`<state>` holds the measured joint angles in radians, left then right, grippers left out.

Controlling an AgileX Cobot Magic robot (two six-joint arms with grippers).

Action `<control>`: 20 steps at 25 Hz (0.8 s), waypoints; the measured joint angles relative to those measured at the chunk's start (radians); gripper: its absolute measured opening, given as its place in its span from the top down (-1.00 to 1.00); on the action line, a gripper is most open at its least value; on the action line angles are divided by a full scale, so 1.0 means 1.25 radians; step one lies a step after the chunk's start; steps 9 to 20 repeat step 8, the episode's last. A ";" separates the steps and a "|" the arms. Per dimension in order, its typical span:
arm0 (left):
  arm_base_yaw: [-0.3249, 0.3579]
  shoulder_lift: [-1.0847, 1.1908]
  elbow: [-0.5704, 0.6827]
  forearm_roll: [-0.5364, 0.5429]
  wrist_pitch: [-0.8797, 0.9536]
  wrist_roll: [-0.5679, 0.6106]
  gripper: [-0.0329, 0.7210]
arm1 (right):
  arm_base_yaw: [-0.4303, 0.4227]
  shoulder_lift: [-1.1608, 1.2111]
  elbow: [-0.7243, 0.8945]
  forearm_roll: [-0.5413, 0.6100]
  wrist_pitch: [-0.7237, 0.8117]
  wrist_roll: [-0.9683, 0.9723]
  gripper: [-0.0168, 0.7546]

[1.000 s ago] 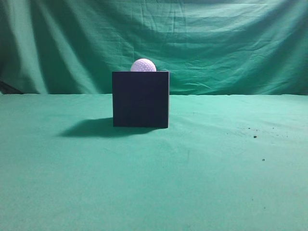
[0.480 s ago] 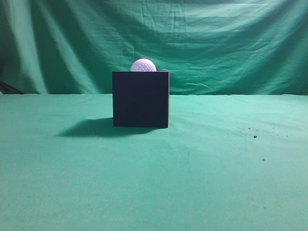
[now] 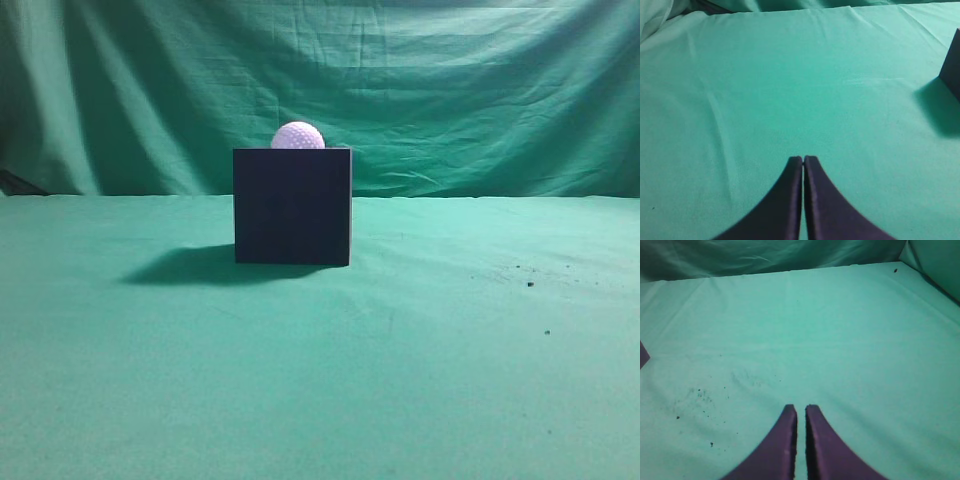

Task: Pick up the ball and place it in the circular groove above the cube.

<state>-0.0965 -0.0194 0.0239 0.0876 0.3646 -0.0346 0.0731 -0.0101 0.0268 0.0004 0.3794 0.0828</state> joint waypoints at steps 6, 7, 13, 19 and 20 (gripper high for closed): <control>0.000 0.000 0.000 0.000 0.000 0.000 0.91 | 0.000 0.000 0.000 0.001 0.000 0.000 0.96; 0.000 0.000 0.000 0.000 0.000 0.000 0.91 | 0.000 0.000 0.000 0.001 0.000 -0.004 0.96; 0.000 0.000 0.000 0.000 0.000 0.000 0.91 | 0.000 0.000 0.000 0.001 0.000 -0.008 0.96; 0.000 0.000 0.000 0.000 0.000 0.000 0.91 | 0.000 0.000 0.000 0.001 0.000 -0.008 0.96; 0.000 0.000 0.000 0.000 0.000 0.000 0.91 | 0.000 0.000 0.000 0.001 0.000 -0.008 0.96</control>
